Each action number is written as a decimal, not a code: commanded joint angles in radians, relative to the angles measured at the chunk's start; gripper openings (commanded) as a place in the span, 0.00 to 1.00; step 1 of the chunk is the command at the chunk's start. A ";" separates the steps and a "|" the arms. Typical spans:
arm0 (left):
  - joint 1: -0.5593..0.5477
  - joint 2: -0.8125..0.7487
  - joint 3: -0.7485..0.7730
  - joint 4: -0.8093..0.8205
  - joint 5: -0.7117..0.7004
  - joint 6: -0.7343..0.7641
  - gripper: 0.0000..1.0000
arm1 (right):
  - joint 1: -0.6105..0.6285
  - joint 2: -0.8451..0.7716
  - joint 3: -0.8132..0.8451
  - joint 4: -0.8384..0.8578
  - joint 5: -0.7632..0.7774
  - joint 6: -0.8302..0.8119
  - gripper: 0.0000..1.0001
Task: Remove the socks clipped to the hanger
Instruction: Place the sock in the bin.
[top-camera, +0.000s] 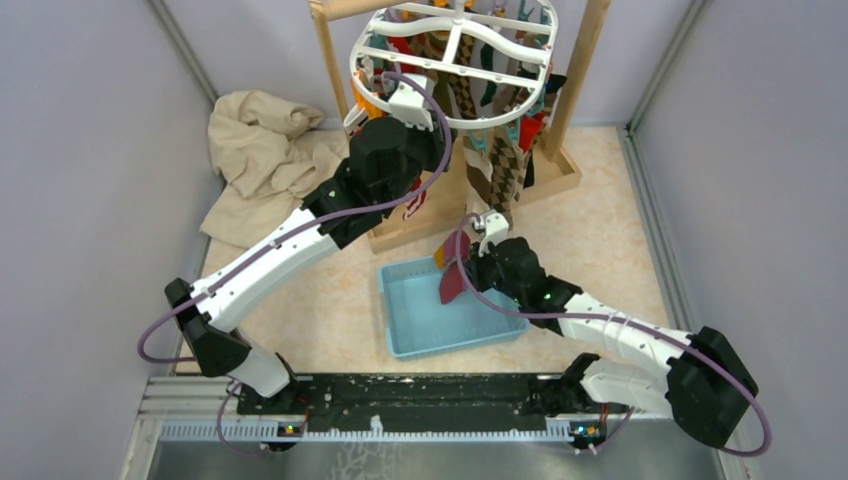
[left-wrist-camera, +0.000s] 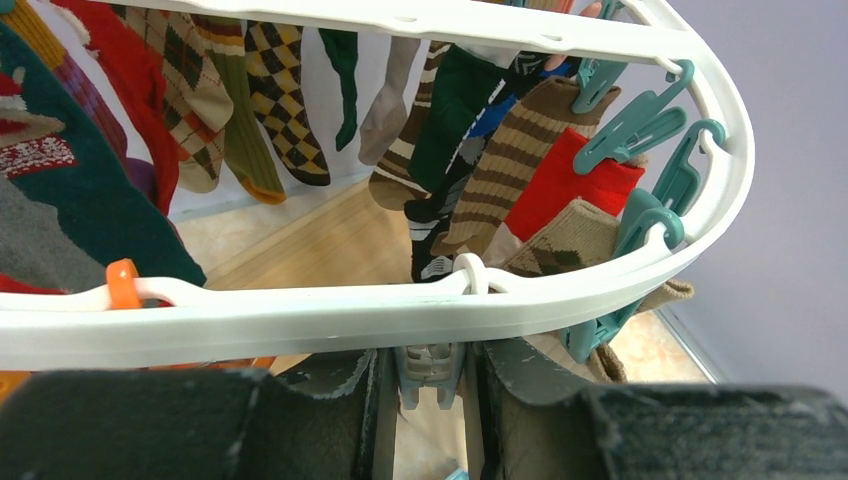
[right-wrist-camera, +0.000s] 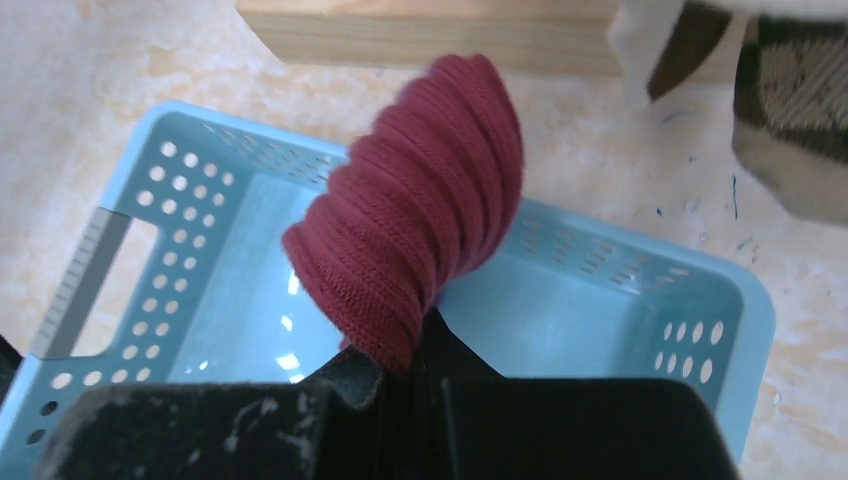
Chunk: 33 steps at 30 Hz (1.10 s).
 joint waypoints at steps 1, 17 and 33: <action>0.005 -0.033 0.019 0.043 -0.005 0.005 0.05 | 0.010 0.010 -0.025 0.047 0.035 0.048 0.00; 0.006 -0.054 -0.038 0.065 -0.008 -0.004 0.08 | 0.010 -0.102 -0.023 -0.161 0.081 0.095 0.66; 0.008 -0.069 -0.058 0.068 0.000 -0.004 0.10 | 0.011 -0.187 0.083 -0.226 0.048 0.076 0.74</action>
